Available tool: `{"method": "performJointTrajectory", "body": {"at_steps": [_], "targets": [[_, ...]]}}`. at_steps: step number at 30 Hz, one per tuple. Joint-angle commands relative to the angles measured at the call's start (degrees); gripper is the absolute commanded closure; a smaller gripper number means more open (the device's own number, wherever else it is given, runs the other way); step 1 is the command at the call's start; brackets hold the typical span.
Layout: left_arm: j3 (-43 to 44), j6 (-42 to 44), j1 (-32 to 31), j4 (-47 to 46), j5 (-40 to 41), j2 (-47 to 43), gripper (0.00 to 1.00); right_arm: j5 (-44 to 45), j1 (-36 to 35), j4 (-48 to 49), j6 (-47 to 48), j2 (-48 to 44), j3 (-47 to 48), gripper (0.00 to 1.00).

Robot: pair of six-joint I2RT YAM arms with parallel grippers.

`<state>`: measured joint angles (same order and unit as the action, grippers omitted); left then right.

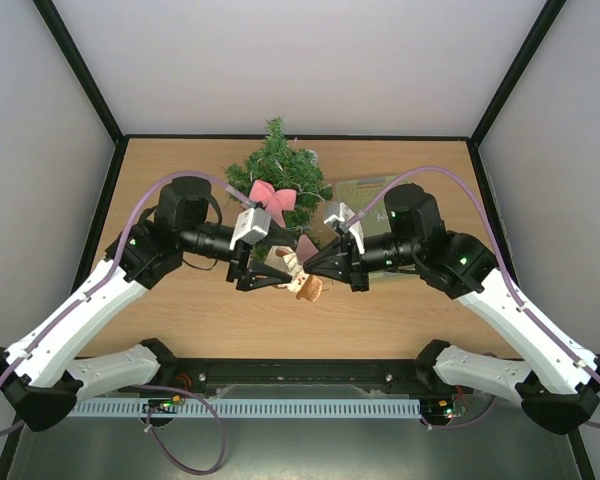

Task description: Decorate the small christmas tree

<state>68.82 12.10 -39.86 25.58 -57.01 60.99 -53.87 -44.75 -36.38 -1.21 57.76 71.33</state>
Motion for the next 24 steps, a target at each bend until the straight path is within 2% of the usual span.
{"method": "performJointTrajectory", "body": {"at_steps": [1,8,12,14,17,20,21,24], "targets": [[2.01,1.09,-0.22,-1.38,-1.37,-0.89,0.21,-1.26,-0.89,-1.85,2.81,0.16,1.60,0.98],[2.15,3.58,-0.22,3.68,-4.93,2.77,0.22,-2.46,-1.15,-0.10,4.93,-0.63,1.79,0.98],[3.15,5.96,-0.22,7.56,-7.24,4.52,0.30,-3.47,-1.18,1.13,5.99,-1.73,0.73,0.98],[3.93,6.83,-0.22,8.83,-7.96,5.10,0.42,-3.48,-1.20,1.31,6.34,-1.86,0.56,0.98],[4.36,7.89,-0.22,9.84,-7.31,5.24,0.71,-2.73,-1.13,1.32,6.98,-1.92,0.47,0.98],[4.20,8.93,-0.22,10.41,-5.80,4.28,0.92,-1.52,-1.20,2.23,6.46,-2.10,-0.17,0.98],[3.98,9.22,-0.22,10.45,-5.05,3.79,0.97,-0.90,-1.14,3.00,5.75,-2.31,-0.67,0.98],[2.61,9.19,-0.14,9.16,-2.11,1.64,0.98,2.01,-1.15,7.86,1.68,-3.66,-3.14,0.98]]}}
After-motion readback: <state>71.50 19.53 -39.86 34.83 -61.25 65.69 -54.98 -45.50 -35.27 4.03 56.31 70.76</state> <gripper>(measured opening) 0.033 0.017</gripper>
